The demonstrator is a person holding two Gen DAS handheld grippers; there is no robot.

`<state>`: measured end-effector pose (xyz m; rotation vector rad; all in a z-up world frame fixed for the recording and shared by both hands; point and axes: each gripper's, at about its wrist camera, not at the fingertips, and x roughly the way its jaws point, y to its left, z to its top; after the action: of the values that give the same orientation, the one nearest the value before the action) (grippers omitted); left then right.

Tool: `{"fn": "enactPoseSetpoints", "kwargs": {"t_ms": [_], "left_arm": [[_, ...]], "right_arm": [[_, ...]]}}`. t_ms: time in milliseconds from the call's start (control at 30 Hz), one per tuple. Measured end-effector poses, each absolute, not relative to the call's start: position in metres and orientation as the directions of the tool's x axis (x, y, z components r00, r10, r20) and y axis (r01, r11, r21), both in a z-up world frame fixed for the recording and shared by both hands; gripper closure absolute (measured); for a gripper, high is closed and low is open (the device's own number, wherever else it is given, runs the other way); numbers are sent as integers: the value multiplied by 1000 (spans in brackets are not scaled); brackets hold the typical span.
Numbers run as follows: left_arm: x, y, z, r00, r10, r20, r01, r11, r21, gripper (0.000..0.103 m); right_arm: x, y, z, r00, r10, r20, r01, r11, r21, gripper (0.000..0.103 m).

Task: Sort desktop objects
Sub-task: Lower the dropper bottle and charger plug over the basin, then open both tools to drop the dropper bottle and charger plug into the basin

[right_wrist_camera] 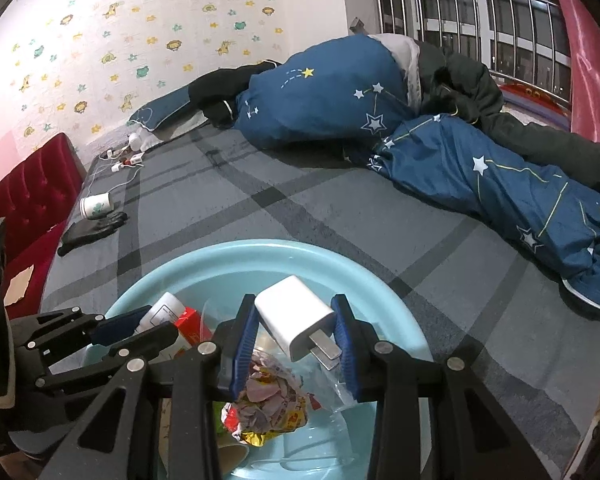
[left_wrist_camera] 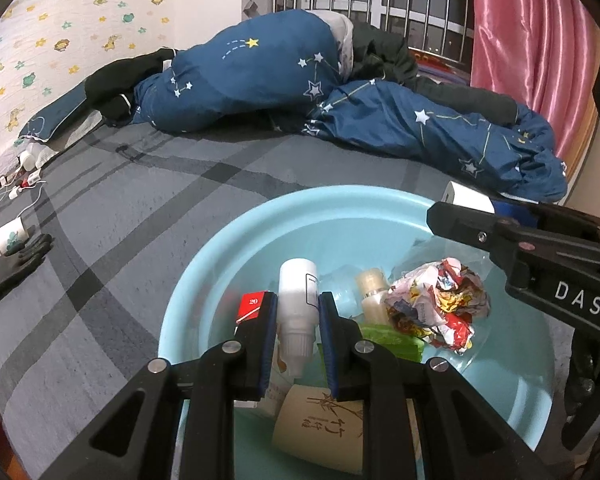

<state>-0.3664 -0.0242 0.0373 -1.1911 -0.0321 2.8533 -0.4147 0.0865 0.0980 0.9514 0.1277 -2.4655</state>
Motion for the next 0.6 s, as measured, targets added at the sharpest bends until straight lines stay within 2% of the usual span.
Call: {"fn": "enactPoseSetpoints", "kwargs": {"t_ms": [100,133,167,200,233,267,333,400,600], "left_arm": [[-366,-22,36,-701,34,-712,-26,-999,-21,80],[-366,-22,35,-698,25,-716,-23,-1000,-11,74],[-367,-21,35,-694,20,-720,-21,-1000,-7,55],[-367,-21,34,-692,16,-722,-17,-1000,-7,40],[-367,-21,35,-692,11,-721,-9,-1000,-7,15],[-365,-21,36,-700,9,-714,-4,-1000,-9,9],[-363,-22,38,-710,7,-704,3,-1000,-12,8],[-363,-22,38,-703,-3,-712,14,-1000,-10,1],[-360,-21,42,-704,-4,-710,19,-1000,-14,0]], "right_arm": [[-416,86,97,-632,-410,-657,476,-875,88,62],[-417,86,97,-632,-408,-659,474,-876,87,62],[-417,86,97,-633,-405,-660,471,-878,87,61],[-418,86,98,-634,-405,-659,467,-880,91,50],[-418,87,99,-635,-405,-657,462,-882,97,39],[-418,88,100,-638,-407,-654,457,-883,104,34],[-417,90,102,-647,-398,-650,446,-890,101,17],[-417,91,103,-655,-391,-647,435,-895,101,4],[-416,95,104,-651,-392,-650,420,-899,121,0]]}}
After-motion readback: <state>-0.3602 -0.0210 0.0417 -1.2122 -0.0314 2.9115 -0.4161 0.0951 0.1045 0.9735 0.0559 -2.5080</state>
